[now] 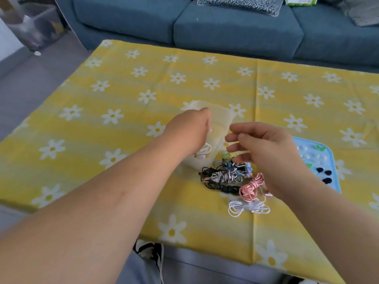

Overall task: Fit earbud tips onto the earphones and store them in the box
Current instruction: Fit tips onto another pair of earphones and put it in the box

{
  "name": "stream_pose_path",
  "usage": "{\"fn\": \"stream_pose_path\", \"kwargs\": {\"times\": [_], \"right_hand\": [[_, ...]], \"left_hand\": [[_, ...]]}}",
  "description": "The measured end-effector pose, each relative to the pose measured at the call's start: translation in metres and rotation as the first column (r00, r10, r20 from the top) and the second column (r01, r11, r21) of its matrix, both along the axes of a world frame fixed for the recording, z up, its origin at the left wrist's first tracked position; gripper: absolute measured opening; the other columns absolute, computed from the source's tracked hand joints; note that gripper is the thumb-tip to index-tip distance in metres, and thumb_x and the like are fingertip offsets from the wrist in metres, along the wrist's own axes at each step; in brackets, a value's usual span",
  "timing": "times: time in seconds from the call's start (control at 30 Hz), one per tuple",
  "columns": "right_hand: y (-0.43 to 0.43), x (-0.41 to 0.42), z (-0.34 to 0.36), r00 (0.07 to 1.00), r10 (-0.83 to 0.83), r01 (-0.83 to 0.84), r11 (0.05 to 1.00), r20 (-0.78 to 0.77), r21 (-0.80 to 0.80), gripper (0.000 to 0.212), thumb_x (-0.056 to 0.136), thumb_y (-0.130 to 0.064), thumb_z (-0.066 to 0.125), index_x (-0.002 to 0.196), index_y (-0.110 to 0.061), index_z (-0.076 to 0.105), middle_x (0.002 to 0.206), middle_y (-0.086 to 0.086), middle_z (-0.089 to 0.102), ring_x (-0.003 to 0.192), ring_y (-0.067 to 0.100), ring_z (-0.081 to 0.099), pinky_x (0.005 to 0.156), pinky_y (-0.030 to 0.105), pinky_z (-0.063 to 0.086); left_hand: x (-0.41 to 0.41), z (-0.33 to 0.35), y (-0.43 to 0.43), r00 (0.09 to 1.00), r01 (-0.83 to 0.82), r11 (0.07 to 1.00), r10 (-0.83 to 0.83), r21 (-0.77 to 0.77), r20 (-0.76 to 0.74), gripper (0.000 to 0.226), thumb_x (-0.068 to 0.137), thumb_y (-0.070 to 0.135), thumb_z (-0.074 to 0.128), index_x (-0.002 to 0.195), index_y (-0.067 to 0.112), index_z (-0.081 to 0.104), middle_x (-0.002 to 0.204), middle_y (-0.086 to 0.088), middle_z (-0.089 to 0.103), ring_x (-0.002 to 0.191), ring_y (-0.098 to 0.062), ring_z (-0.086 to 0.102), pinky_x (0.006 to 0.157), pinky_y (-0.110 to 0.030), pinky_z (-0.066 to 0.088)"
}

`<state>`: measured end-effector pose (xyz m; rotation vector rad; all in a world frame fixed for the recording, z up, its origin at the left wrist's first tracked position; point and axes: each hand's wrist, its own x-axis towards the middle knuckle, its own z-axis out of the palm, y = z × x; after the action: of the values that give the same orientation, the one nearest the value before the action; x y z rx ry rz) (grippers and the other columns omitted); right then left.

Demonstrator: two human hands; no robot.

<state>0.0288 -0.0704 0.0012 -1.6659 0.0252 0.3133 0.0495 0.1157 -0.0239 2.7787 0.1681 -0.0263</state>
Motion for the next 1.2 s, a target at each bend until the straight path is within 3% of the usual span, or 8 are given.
{"fn": "stream_pose_path", "kwargs": {"times": [0.2,0.33,0.47,0.7,0.93,1.03,1.13,1.2], "right_hand": [[0.002,0.007,-0.005,0.999,0.024,-0.025,0.999,-0.032,-0.035,0.030,0.096,0.004,0.051,0.106,-0.011,0.074,0.089,0.011,0.078,0.074,0.020,0.072,0.066,0.036,0.059],[-0.006,0.008,-0.008,0.997,0.037,-0.043,0.996,-0.064,-0.080,0.028,0.096,0.004,0.050,0.104,-0.010,0.073,0.088,0.011,0.078,0.070,0.018,0.070,0.064,0.034,0.059],[-0.018,0.009,-0.005,0.996,0.062,-0.072,0.984,-0.066,-0.162,0.027,0.094,0.004,0.051,0.102,-0.009,0.073,0.084,0.011,0.076,0.065,0.019,0.068,0.055,0.031,0.054],[-0.052,-0.003,-0.006,0.975,0.212,-0.222,0.873,-0.071,-0.434,0.017,0.093,-0.009,0.060,0.089,-0.008,0.076,0.065,0.008,0.071,0.053,0.018,0.064,0.049,0.032,0.053],[-0.078,-0.018,-0.009,0.928,0.325,-0.371,0.773,-0.182,-0.514,0.025,0.098,-0.020,0.058,0.082,-0.010,0.075,0.074,0.010,0.074,0.059,0.017,0.066,0.051,0.031,0.050],[-0.087,-0.022,-0.009,0.916,0.344,-0.401,0.762,-0.207,-0.507,0.026,0.099,-0.022,0.057,0.086,-0.006,0.074,0.077,0.013,0.074,0.061,0.018,0.067,0.052,0.032,0.050],[-0.098,-0.024,-0.008,0.921,0.328,-0.389,0.770,-0.209,-0.505,0.027,0.100,-0.025,0.056,0.094,-0.005,0.073,0.080,0.012,0.075,0.062,0.016,0.066,0.053,0.030,0.050],[-0.105,-0.025,-0.005,0.927,0.319,-0.376,0.788,-0.198,-0.488,0.023,0.099,-0.021,0.054,0.092,-0.012,0.074,0.080,0.010,0.074,0.063,0.015,0.067,0.054,0.031,0.050]], "left_hand": [[0.000,-0.003,0.001,0.986,0.046,0.997,-0.035,0.065,-0.163,0.008,0.092,0.019,0.058,0.094,0.020,0.066,0.096,-0.002,0.066,0.087,-0.027,0.066,0.066,-0.035,0.051],[-0.009,0.018,-0.005,0.994,0.103,0.987,-0.107,0.125,0.025,0.019,0.096,0.024,0.059,0.111,0.013,0.065,0.114,-0.008,0.060,0.099,-0.031,0.061,0.082,-0.044,0.054],[-0.031,0.037,-0.029,0.951,0.267,0.963,-0.269,0.033,0.154,0.014,0.097,0.023,0.059,0.105,0.016,0.067,0.108,-0.005,0.063,0.099,-0.029,0.061,0.082,-0.046,0.052],[-0.079,0.028,-0.083,0.817,0.542,0.840,-0.535,-0.031,-0.217,0.023,0.089,0.032,0.065,0.075,0.017,0.056,0.070,0.004,0.058,0.071,-0.022,0.059,0.063,-0.035,0.050],[-0.088,-0.004,-0.105,0.840,0.519,0.839,-0.465,0.165,-0.279,0.045,0.091,0.042,0.069,0.131,0.030,0.052,0.117,0.001,0.065,0.107,-0.029,0.066,0.072,-0.039,0.048],[-0.086,-0.003,-0.105,0.855,0.505,0.840,-0.454,0.200,-0.252,0.027,0.097,0.022,0.055,0.123,0.028,0.057,0.110,0.000,0.065,0.102,-0.030,0.066,0.065,-0.037,0.044],[-0.088,0.012,-0.112,0.867,0.479,0.867,-0.443,0.135,-0.230,0.002,0.093,0.023,0.049,0.093,0.023,0.047,0.092,-0.001,0.059,0.093,-0.031,0.063,0.063,-0.033,0.036],[-0.085,0.029,-0.114,0.889,0.432,0.900,-0.414,0.055,-0.196,0.023,0.091,0.031,0.050,0.075,0.023,0.037,0.075,0.006,0.045,0.082,-0.028,0.055,0.063,-0.032,0.034]]}}
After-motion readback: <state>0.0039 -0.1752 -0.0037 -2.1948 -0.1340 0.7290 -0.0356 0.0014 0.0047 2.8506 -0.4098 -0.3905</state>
